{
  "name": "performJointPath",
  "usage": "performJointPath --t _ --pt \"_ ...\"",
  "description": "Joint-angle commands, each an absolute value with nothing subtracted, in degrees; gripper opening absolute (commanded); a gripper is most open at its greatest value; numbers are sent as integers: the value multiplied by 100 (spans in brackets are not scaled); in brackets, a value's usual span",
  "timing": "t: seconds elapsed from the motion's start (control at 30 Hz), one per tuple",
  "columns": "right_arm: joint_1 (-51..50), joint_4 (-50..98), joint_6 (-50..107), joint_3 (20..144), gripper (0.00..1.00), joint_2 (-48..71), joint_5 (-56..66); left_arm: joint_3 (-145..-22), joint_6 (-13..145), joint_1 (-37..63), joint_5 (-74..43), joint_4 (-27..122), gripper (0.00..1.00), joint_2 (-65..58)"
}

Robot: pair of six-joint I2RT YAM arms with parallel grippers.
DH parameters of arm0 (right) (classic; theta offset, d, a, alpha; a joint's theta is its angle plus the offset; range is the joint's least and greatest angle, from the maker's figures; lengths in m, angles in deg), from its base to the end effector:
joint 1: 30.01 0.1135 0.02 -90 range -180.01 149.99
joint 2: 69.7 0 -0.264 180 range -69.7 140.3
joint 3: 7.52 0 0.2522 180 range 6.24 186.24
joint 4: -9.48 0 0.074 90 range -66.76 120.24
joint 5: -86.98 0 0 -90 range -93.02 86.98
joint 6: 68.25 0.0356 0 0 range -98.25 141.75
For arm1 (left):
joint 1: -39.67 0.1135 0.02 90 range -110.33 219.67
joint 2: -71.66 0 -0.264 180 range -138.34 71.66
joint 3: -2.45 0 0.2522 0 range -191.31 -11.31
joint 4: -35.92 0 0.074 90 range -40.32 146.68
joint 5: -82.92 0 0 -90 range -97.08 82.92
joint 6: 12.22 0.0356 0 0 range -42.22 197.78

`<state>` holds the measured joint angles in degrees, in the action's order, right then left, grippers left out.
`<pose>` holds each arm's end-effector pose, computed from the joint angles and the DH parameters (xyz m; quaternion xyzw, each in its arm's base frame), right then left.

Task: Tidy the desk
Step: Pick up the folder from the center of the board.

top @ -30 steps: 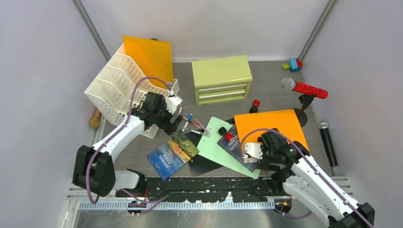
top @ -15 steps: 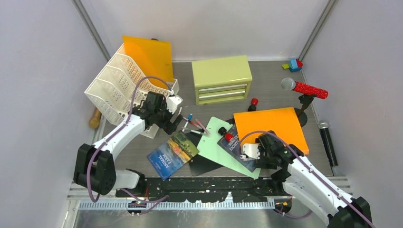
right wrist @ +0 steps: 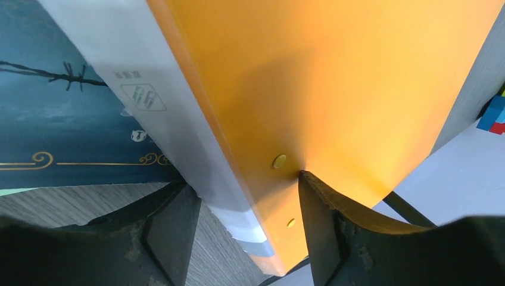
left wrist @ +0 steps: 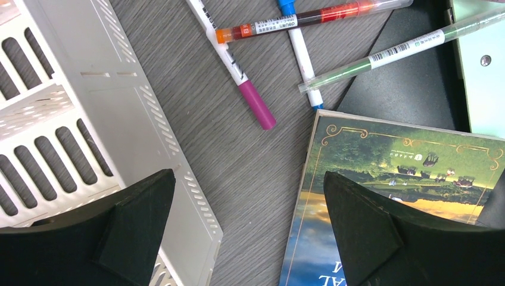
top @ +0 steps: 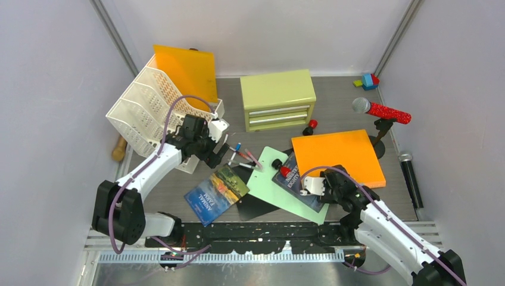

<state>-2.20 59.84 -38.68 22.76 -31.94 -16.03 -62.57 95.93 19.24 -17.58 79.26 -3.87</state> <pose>0.1092 0.0485 0.1503 -0.6421 0.7072 -0.1818 0.2336 0.2473 -0.0990 0.2351 0.3395 0.8841 -0.0931 0.3072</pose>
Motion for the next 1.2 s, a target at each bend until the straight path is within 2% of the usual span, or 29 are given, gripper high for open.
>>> performJointPath --t 0.0,0.23,0.63,0.87,1.17 --pt "-189 5607 -3973 2172 62 -3208 -1743 -6454 9577 1901 -1806 7804 100 -303" --pt "-192 5841 -3918 2413 38 -3279 -1866 -6470 9587 1893 -1818 7815 100 -279" --pt "-188 6994 -3394 4149 19 -3324 -1735 -6649 9671 1892 -1789 7955 100 -276" --pt "-189 7226 -3082 5374 1 -3188 -1697 -6873 9659 1877 -1850 8085 100 -327" --pt "-188 7602 -2605 6785 1 -2825 -1138 -7277 9724 1824 -1975 8323 100 -148"
